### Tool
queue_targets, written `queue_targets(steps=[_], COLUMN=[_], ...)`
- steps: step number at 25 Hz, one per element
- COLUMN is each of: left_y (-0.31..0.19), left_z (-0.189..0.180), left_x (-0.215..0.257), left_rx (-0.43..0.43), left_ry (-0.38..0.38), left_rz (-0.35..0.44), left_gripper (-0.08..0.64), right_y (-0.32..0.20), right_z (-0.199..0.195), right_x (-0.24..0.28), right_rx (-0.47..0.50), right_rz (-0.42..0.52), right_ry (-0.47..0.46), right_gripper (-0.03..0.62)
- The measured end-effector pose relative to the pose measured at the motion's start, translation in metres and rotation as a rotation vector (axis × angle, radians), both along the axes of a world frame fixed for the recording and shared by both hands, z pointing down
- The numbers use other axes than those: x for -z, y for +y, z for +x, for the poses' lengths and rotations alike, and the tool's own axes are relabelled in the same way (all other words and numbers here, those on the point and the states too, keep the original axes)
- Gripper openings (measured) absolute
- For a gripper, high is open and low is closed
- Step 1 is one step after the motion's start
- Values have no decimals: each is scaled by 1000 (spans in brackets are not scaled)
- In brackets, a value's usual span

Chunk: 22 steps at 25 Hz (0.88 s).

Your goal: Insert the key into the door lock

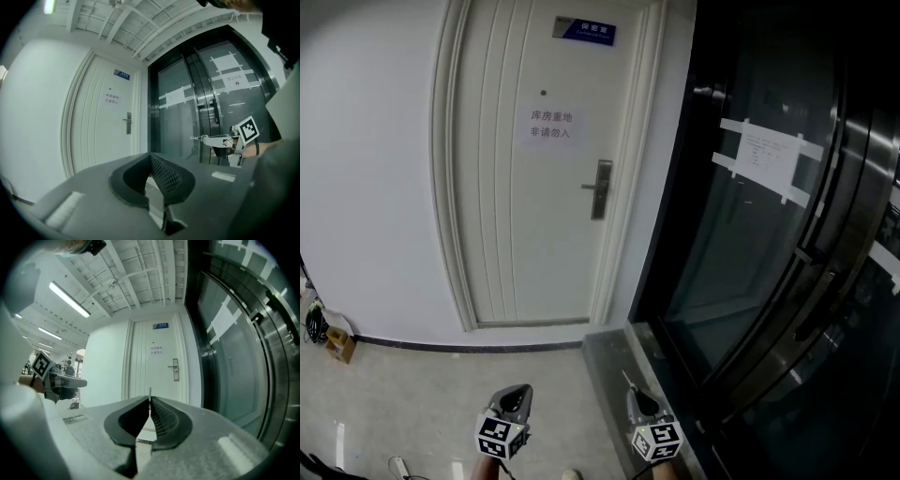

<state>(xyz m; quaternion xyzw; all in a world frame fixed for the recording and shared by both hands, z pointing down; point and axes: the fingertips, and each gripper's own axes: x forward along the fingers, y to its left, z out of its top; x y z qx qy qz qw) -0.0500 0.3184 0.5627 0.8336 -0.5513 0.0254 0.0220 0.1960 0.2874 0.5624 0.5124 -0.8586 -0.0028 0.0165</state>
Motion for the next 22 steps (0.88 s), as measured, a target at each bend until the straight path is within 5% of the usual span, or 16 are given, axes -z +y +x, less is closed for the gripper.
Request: queue_targets(steps=[22], left_y=[-207], left_z=[2], left_x=[11], left_rx=[38], left_ry=[-9], left_rz=[-8], left_gripper=[3], right_y=[-208], right_z=[-5], right_x=[7], right_rx=[48], right_rz=[3], right_ry=[-15], right_gripper=[9])
